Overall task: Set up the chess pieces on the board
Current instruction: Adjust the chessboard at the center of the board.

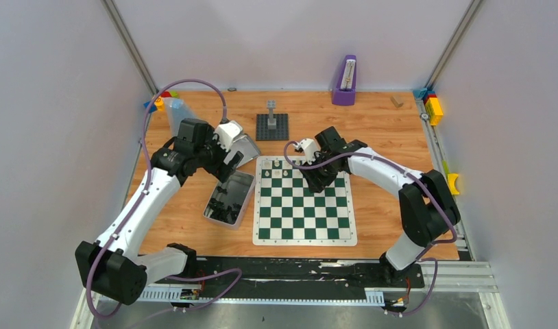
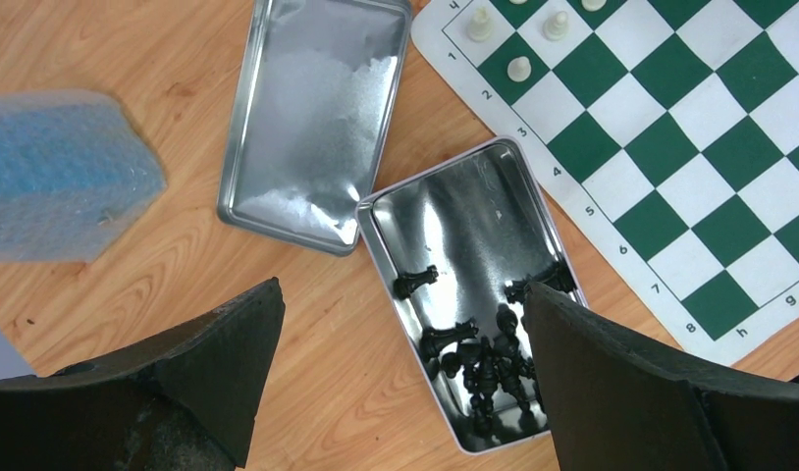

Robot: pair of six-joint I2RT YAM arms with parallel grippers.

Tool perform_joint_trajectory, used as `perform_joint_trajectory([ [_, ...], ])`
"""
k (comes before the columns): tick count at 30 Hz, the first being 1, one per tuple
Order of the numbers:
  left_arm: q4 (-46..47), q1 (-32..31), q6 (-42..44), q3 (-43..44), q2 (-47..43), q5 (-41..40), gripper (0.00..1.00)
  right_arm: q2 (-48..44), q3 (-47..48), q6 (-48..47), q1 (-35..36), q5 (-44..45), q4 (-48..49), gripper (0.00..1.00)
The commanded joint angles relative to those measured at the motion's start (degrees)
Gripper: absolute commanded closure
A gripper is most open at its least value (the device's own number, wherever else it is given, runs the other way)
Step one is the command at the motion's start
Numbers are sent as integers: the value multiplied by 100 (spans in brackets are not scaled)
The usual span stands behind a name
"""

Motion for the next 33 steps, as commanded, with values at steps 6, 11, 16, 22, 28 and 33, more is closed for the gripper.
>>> perform_joint_trajectory([
  [6,141,27,-31,-2,-88,170,0,495,242,-65,-136,44,395,58],
  [11,121,27,0,0,-13,192,0,642,274,-96,-218,23,473,60],
  [16,94,27,53,-19,59,181,0,756,313,-109,-256,-33,498,62],
  [22,94,27,83,-5,52,149,0,892,393,-113,-257,-109,504,69],
  [28,93,27,83,-6,54,137,0,954,409,-130,-255,-51,494,81],
  [33,103,22,75,28,24,124,0,765,514,-148,-330,59,373,93],
])
